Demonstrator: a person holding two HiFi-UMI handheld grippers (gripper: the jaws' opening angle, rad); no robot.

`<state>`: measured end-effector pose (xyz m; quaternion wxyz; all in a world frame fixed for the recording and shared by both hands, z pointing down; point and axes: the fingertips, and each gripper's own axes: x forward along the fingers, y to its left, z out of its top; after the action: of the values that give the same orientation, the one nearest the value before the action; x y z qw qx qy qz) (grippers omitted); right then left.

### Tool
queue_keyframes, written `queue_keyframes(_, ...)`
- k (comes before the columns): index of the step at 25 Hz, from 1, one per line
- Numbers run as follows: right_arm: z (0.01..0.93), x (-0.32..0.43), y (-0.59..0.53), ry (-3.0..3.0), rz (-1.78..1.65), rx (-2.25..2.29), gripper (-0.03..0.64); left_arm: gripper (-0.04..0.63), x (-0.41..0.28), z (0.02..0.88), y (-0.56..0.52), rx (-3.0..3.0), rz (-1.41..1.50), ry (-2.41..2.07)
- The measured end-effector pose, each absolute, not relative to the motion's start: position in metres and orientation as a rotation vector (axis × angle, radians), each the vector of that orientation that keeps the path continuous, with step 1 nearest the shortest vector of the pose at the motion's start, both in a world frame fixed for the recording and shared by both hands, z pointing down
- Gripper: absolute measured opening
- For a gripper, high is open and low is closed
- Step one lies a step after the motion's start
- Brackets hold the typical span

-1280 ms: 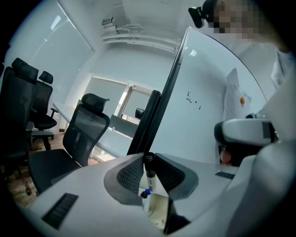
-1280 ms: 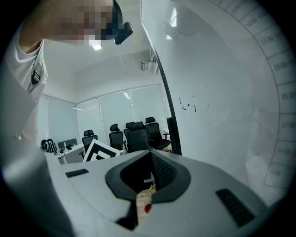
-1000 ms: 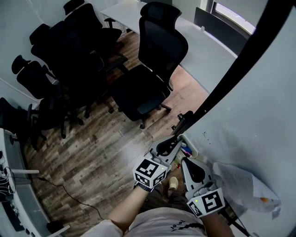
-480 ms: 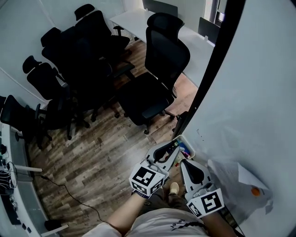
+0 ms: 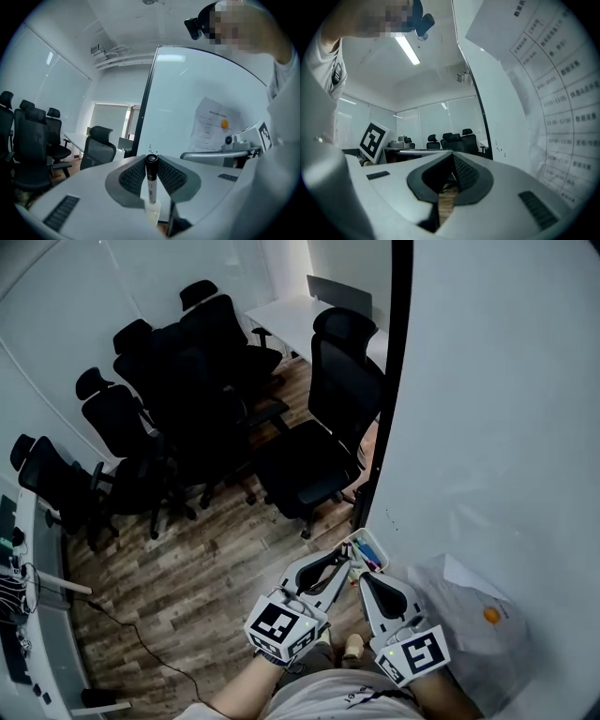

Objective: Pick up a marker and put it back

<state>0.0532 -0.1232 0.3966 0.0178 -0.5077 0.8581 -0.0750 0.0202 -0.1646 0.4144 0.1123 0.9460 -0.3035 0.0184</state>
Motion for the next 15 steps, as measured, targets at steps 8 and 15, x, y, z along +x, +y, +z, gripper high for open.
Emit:
queue_keyframes(8, 0.37, 0.045, -0.103, 2.681, -0.16, -1.498, 0.011, 0.084, -0.003, 0.375, -0.13, 2.769, 0.012, -0.984)
queue_keyframes(15, 0.355, 0.041, -0.086, 2.685, -0.134, -1.474, 0.011, 0.084, -0.019, 0.348, -0.103, 2.772, -0.015, -1.062)
